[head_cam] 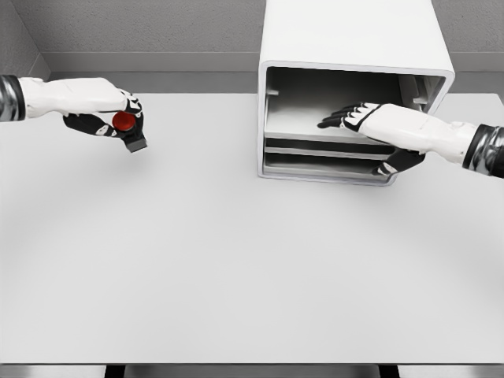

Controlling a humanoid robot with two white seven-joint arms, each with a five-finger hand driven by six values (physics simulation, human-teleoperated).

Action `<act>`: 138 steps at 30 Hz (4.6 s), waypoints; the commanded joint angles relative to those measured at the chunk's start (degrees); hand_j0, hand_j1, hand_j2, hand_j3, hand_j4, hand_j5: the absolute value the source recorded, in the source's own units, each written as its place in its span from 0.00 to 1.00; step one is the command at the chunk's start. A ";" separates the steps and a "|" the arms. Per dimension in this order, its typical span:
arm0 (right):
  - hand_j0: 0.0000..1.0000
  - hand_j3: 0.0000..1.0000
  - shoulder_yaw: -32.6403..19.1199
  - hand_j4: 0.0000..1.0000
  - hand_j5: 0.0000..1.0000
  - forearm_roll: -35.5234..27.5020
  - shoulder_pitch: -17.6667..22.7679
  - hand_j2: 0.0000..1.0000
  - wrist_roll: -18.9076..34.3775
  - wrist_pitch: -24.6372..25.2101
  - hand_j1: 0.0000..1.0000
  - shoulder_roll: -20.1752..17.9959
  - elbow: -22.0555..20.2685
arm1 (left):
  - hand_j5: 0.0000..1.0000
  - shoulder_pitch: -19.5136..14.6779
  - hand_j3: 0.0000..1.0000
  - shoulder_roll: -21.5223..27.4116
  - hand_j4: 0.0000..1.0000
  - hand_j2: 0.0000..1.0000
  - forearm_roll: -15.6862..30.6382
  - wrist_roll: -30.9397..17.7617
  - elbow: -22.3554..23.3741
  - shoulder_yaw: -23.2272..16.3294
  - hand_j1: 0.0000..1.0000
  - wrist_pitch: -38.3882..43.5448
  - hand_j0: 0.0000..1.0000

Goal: Slide open multi-storey tabletop storage cabinets and put open load switch and slide close multi-storey tabletop storage cabinets

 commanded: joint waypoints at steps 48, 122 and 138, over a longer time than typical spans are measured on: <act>1.00 1.00 -8.68 1.00 1.00 0.99 12.31 1.00 -0.12 -12.53 1.00 -3.53 -5.19 | 0.45 0.97 0.45 6.90 0.45 0.45 9.85 -0.25 -24.81 -0.56 0.45 0.17 0.45; 1.00 1.00 -23.89 1.00 1.00 -4.02 22.15 1.00 -0.03 -12.53 1.00 -8.89 -5.81 | 0.45 -16.43 0.45 -13.49 0.45 0.45 9.93 -0.25 -16.11 -8.56 0.45 0.17 0.45; 1.00 1.00 -23.89 1.00 1.00 -4.02 23.03 1.00 0.06 -12.53 1.00 -10.91 -5.81 | 0.45 -19.51 0.45 -21.40 0.45 0.45 7.04 -0.25 -9.60 -14.45 0.45 0.17 0.45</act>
